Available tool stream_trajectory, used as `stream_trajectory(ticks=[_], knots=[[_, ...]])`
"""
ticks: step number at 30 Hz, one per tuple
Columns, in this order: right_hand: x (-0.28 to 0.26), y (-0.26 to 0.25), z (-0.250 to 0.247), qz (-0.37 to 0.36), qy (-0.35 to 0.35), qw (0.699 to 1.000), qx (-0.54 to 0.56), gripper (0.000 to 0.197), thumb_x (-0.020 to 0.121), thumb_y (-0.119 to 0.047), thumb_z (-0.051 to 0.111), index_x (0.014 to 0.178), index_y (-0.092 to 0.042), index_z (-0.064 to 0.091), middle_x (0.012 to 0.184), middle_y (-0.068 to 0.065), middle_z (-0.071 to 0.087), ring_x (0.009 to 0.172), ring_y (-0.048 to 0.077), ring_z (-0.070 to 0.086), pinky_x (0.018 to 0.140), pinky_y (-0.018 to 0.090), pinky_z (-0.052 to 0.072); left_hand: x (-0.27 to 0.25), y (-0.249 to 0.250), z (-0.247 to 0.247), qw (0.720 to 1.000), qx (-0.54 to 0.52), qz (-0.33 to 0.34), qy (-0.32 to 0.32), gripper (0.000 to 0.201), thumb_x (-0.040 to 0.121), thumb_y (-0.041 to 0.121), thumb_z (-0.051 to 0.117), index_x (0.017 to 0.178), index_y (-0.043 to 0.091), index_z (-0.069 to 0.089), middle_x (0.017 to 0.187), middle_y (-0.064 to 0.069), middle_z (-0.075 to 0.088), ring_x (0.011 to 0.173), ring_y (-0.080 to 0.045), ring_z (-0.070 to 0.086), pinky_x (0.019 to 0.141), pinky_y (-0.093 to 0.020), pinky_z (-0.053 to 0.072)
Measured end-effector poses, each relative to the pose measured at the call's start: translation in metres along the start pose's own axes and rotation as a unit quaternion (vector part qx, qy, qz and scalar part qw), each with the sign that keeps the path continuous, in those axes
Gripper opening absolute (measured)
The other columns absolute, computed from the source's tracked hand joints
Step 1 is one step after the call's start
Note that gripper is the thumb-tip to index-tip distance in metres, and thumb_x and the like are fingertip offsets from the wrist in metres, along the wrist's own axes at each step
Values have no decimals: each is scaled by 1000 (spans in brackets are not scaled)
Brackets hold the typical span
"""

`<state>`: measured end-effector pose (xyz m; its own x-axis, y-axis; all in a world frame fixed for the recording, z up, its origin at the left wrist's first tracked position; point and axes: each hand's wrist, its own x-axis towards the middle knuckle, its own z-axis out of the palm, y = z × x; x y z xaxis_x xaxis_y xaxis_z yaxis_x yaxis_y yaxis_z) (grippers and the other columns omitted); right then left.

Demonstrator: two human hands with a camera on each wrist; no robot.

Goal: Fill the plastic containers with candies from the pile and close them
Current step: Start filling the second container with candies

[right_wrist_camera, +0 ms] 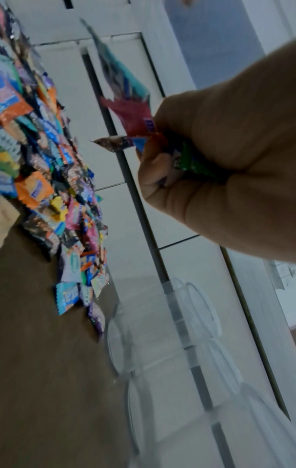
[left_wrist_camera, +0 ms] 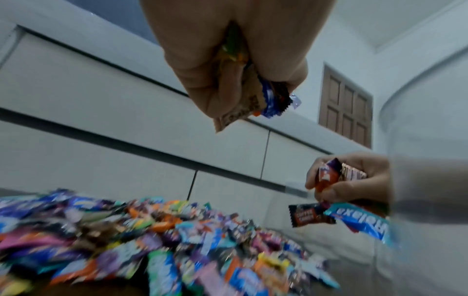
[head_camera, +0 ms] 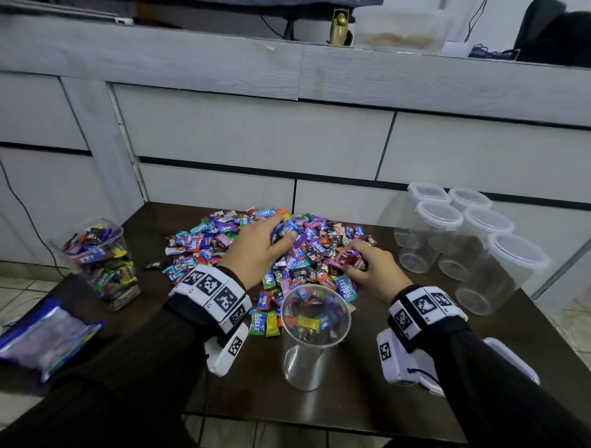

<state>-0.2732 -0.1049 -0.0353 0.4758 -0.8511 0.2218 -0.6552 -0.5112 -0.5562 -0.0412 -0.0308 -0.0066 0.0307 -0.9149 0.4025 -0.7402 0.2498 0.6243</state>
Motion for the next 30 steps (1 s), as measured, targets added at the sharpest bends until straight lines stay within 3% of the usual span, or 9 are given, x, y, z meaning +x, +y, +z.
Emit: stream_trajectory(ticks=[4,7,9,11,15,20,26,30], knots=[[-6,-11,-18,-30,32,999,12,19,84,-8,67,102,-9,64,92,3,67,82,14,57,65,6,34,-4,32,-10,998,-29,39,27,29,99,34,53,91,6,57,66,-5,51,60,-17,45,56,-25,30],[-9,-17,-25,-37,44,998,14,19,84,-10,67,102,-12,63,86,-3,65,77,11,56,65,2,35,-14,55,-4,997,-43,70,3,28,99,34,55,97,6,58,72,-5,56,64,-14,46,62,-32,35],[-12,-19,-28,-46,47,998,16,18,83,-10,68,101,-13,63,84,-4,64,75,11,56,65,2,36,-22,65,5,994,-56,93,-12,27,98,33,56,97,6,58,76,-2,57,68,-9,46,64,-27,35],[-15,-22,-29,-54,46,997,23,18,83,-10,68,100,-12,63,88,-1,67,79,13,59,68,6,38,-30,68,13,992,-74,94,-36,26,98,34,55,97,8,57,77,3,55,71,-7,46,65,-20,35],[-20,-25,-32,-54,42,997,25,18,83,-10,67,100,-12,63,92,2,69,85,18,62,80,27,45,-44,62,29,989,-96,88,-65,22,95,39,51,92,17,54,79,7,53,74,-3,48,63,-14,33],[-25,-28,-33,-54,30,998,33,19,84,-10,66,102,-13,63,94,0,69,86,13,62,80,26,46,-48,58,34,989,-83,91,-79,26,90,49,43,95,25,53,87,10,53,81,-4,52,71,-22,41],[-23,-26,-33,-54,33,997,33,17,84,-11,66,99,-16,63,90,-2,69,82,12,62,74,24,46,-48,62,33,992,-46,103,-54,35,87,44,37,95,15,55,90,2,50,82,-15,50,76,-37,44],[-23,-23,-32,-62,45,997,30,16,83,-12,67,96,-19,62,86,-5,67,78,10,60,71,19,43,-43,65,31,993,12,96,-72,34,88,37,42,100,9,57,96,-1,47,82,-20,51,75,-43,46]])
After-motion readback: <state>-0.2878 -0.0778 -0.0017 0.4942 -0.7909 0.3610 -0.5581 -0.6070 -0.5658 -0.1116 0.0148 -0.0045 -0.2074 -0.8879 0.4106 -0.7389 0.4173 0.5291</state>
